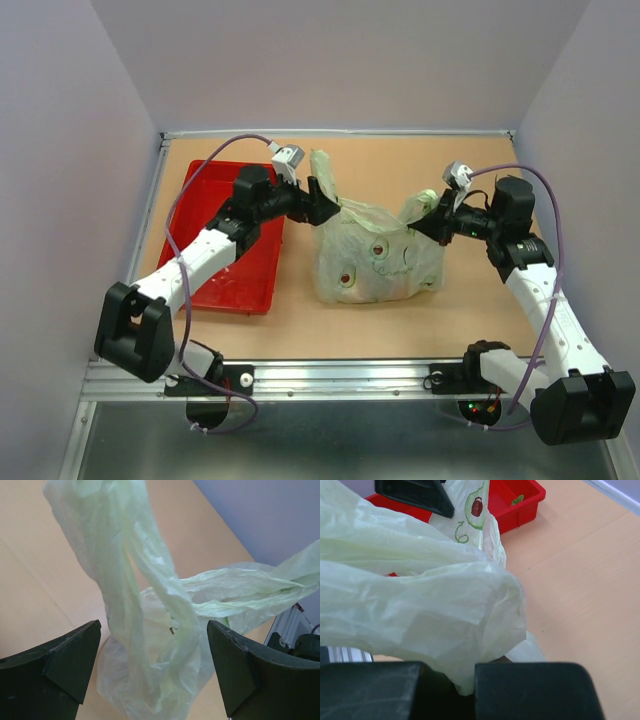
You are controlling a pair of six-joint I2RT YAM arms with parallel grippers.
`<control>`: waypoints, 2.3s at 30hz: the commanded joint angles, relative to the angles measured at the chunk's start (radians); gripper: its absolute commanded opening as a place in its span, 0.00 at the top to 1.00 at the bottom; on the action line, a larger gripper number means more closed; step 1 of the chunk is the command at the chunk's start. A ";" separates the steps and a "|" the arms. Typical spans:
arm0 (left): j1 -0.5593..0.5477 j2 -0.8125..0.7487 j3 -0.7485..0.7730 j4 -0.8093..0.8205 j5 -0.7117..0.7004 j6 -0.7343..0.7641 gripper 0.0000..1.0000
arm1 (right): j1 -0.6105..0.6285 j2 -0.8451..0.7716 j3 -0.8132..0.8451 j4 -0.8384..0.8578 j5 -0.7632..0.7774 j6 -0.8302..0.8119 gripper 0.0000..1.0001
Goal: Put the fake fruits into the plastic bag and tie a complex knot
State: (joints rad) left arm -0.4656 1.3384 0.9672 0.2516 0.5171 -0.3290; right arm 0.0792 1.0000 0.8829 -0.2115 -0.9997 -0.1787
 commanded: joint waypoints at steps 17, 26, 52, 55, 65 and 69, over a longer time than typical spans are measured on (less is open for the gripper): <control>-0.013 0.307 0.476 0.021 0.143 -0.199 1.00 | 0.020 0.267 0.333 -0.101 -0.088 -0.229 1.00; -0.034 0.415 0.360 0.000 0.050 -0.268 1.00 | 0.253 0.261 0.105 -0.275 0.028 -0.573 1.00; -0.011 0.714 0.416 -0.132 0.003 -0.177 1.00 | 0.315 0.599 -0.025 -0.290 0.204 -0.642 1.00; -0.028 0.690 0.384 -0.126 0.020 -0.205 1.00 | 0.315 0.556 -0.054 -0.313 0.202 -0.634 1.00; -0.081 0.495 0.229 -0.121 0.040 -0.300 1.00 | 0.314 0.329 -0.082 -0.554 0.177 -0.659 1.00; -0.081 0.360 0.171 -0.081 0.049 -0.282 1.00 | 0.314 0.250 -0.055 -0.566 0.190 -0.607 1.00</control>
State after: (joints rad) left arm -0.5465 1.8641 1.1648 0.1242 0.5480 -0.6121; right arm 0.3923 1.3083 0.8158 -0.7219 -0.8005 -0.8150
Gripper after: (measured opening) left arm 0.029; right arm 0.012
